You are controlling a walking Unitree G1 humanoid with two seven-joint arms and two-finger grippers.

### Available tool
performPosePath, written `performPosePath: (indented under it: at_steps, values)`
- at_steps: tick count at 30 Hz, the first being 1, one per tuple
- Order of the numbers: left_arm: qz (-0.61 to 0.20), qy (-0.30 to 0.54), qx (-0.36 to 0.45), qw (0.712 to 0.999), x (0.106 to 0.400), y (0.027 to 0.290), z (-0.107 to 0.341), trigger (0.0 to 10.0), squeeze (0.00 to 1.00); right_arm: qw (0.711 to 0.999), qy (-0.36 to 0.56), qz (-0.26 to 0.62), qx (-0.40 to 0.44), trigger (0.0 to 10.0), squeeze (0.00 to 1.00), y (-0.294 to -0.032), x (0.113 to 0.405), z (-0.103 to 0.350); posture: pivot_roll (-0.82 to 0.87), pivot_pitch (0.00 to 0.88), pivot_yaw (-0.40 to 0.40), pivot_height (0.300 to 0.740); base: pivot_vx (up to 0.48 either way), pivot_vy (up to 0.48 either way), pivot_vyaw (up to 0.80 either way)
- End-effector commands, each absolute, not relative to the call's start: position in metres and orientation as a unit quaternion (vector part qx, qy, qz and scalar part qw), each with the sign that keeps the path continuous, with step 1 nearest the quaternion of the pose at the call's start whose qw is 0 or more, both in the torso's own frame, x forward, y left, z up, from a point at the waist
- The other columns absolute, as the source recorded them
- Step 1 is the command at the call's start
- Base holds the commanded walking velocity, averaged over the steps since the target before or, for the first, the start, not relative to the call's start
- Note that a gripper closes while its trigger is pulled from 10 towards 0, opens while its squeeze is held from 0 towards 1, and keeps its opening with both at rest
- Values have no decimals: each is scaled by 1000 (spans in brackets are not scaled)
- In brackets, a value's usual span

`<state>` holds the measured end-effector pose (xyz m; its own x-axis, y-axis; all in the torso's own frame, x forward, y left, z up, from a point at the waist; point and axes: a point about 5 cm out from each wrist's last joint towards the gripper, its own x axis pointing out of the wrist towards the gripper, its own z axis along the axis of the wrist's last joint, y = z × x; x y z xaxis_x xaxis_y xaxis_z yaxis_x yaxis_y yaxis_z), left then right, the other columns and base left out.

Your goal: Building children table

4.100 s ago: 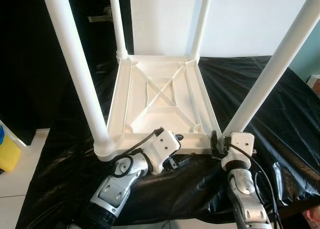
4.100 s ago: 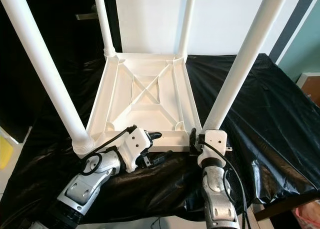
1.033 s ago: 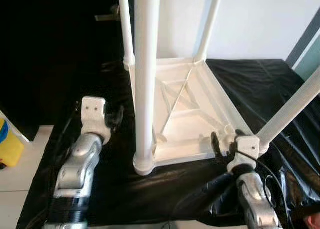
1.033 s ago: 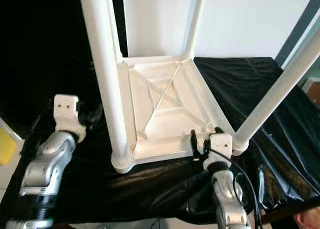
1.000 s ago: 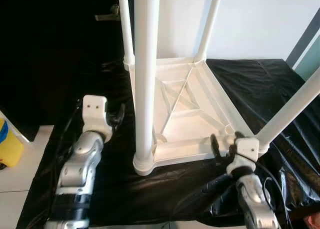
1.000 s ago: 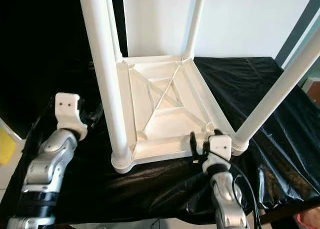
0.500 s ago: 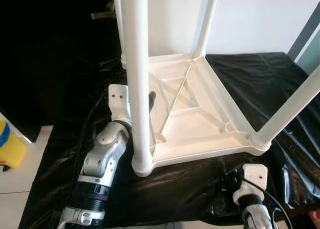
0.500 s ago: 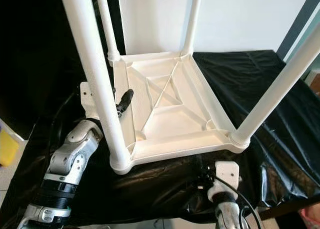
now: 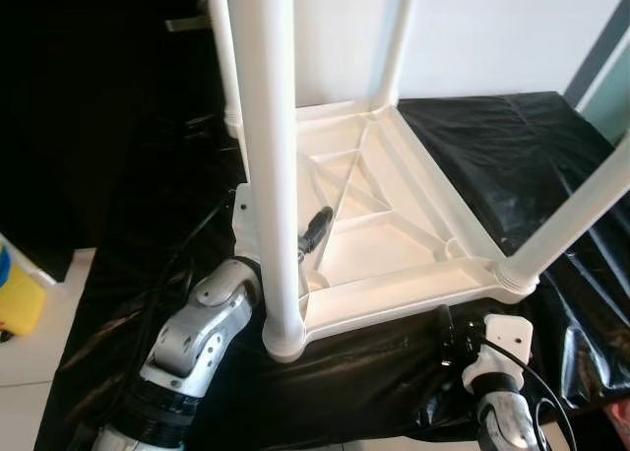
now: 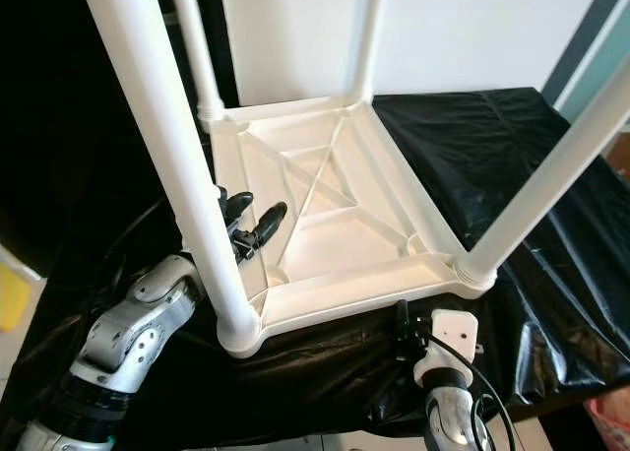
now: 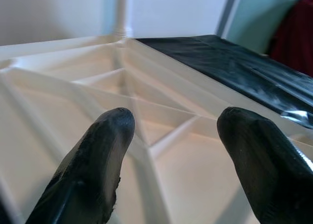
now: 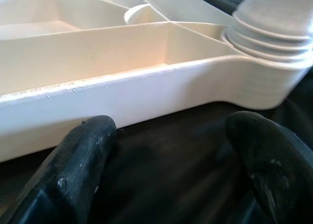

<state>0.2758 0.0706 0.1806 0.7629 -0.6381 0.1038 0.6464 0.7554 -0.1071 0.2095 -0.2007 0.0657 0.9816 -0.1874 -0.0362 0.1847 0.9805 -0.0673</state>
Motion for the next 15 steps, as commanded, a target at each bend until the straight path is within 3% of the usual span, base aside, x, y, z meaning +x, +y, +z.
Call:
performPosePath:
  at_steps: [1,15]
  values:
    - [-598,-32,-62,798,243,47,178,10000,0,995,19,-92,-26,10000,0,-199,219,67,-5,54,-6,740,0,0,0]
    - [-607,-9,-96,789,217,24,175,10000,0,999,1,-45,12,10000,0,-185,258,70,32,40,-10,740,0,0,0]
